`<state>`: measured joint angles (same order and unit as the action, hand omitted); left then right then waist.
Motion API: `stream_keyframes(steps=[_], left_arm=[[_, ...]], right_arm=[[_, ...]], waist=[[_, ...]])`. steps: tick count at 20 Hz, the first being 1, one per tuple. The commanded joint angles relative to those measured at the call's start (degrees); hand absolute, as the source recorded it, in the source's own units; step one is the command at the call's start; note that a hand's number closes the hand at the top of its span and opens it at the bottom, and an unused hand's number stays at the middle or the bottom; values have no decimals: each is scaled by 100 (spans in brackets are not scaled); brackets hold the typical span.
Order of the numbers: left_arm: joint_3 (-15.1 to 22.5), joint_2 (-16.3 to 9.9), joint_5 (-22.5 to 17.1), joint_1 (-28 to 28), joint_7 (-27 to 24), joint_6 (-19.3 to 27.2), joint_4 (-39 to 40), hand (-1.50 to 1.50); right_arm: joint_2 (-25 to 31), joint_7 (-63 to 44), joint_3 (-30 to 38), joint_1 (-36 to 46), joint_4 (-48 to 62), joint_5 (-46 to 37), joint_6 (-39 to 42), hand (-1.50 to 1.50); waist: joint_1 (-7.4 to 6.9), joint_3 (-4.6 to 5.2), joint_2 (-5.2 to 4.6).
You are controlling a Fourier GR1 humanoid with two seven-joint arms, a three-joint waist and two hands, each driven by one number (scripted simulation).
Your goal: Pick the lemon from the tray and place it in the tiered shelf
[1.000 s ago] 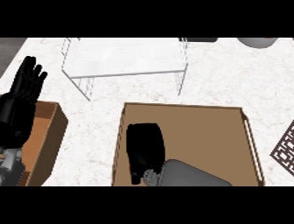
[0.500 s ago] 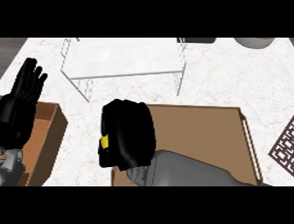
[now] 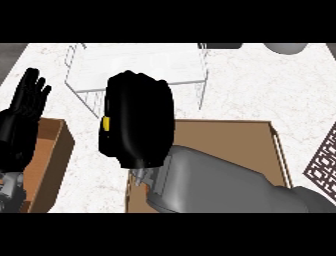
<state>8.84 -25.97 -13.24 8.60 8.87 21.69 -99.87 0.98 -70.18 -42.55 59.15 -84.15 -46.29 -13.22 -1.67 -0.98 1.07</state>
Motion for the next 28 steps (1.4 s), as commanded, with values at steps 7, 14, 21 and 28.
stream_keyframes(steps=[7, 14, 21, 28], left_arm=[[134, 279, -1, -336, -177, 55, 380, 0], [183, 318, 3, -200, -250, 9, 400, 0], [80, 122, -130, -62, 125, -113, 301, 0], [298, 391, 139, 16, -197, 50, 529, 0]], right_arm=[[-93, -1021, 818, 653, 872, -254, -353, 150], [-94, -388, 980, 527, 1782, -329, -1208, 150], [-95, 414, 1204, 514, 2687, -345, -2076, 150], [-96, 1190, 1406, 1002, 3873, 165, -2408, 150]], waist=[[21, 114, -118], [-40, 111, -162], [-94, 103, -176], [-190, 107, -229]])
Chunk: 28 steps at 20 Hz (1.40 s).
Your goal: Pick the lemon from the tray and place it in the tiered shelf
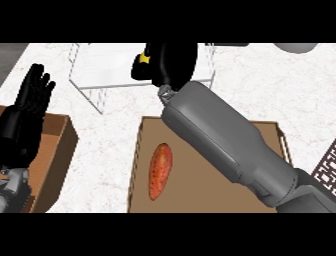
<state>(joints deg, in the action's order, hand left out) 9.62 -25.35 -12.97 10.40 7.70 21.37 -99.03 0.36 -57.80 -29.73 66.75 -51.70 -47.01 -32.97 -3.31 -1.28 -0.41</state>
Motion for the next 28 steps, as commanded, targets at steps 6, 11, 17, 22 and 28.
stream_keyframes(steps=[6, 11, 17, 22, 28], left_arm=[[203, 258, 37, -142, 49, 27, 292, 0], [48, 266, -107, -288, -184, -107, 422, 0], [145, 236, -32, -346, -58, -107, 254, 0], [28, 270, 13, -211, -48, -3, 494, 0], [-98, 136, -39, -477, 186, 58, 185, 0]], right_arm=[[-34, 0, 416, 172, 873, 775, -1279, -150], [-35, 828, 524, 197, 1263, 1475, -1194, -150], [-35, 1639, 595, 341, 1290, 2065, -1500, -150], [-35, 1798, 765, 604, 1143, 2299, -2035, -150], [65, 1456, 1169, 815, 1128, 2013, -2373, -150]], waist=[[-81, 132, -76], [-108, 137, -100], [-89, 131, -77], [63, 132, -45], [310, 132, 63]])
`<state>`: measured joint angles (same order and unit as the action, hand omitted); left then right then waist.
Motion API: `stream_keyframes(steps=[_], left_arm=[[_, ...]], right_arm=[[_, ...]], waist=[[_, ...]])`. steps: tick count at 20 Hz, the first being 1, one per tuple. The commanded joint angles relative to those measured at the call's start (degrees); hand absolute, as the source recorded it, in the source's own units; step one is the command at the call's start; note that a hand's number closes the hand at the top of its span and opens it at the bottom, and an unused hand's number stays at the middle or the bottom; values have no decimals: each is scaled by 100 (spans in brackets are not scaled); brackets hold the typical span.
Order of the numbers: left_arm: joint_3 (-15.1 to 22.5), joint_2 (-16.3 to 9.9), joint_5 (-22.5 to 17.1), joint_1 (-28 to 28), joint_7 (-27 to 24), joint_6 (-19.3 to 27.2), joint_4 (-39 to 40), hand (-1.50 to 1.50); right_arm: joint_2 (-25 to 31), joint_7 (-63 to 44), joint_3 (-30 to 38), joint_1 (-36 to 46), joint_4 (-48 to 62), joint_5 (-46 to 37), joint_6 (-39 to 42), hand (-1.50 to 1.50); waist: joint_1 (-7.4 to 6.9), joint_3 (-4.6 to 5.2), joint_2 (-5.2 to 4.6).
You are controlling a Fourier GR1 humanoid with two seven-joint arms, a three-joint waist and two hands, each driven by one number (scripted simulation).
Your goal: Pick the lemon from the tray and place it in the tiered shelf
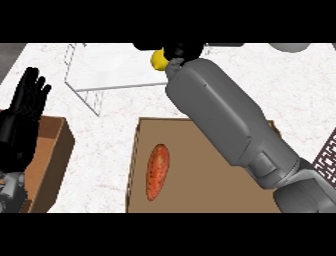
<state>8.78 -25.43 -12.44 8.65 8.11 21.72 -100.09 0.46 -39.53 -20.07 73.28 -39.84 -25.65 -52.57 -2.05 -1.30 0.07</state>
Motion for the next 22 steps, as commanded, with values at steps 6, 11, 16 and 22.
stream_keyframes(steps=[6, 11, 16, 22], left_arm=[[109, 328, 146, -519, -64, 281, 282, 0], [-248, 30, -125, -574, 80, 75, 221, 0], [-384, 1, -288, -768, -41, -12, 173, 0], [-187, 202, -67, -669, 1, 249, 179, 0]], right_arm=[[493, -924, 404, -480, -893, -168, -193, -150], [1050, -1103, 268, -1460, -2238, -149, 430, -150], [1622, -1321, 256, -2353, -3809, 86, 854, -150], [2305, -1383, 216, -3607, -5467, 274, 1175, -150]], waist=[[430, 131, 85], [541, 128, 106], [556, 128, 110], [518, 127, 60]])
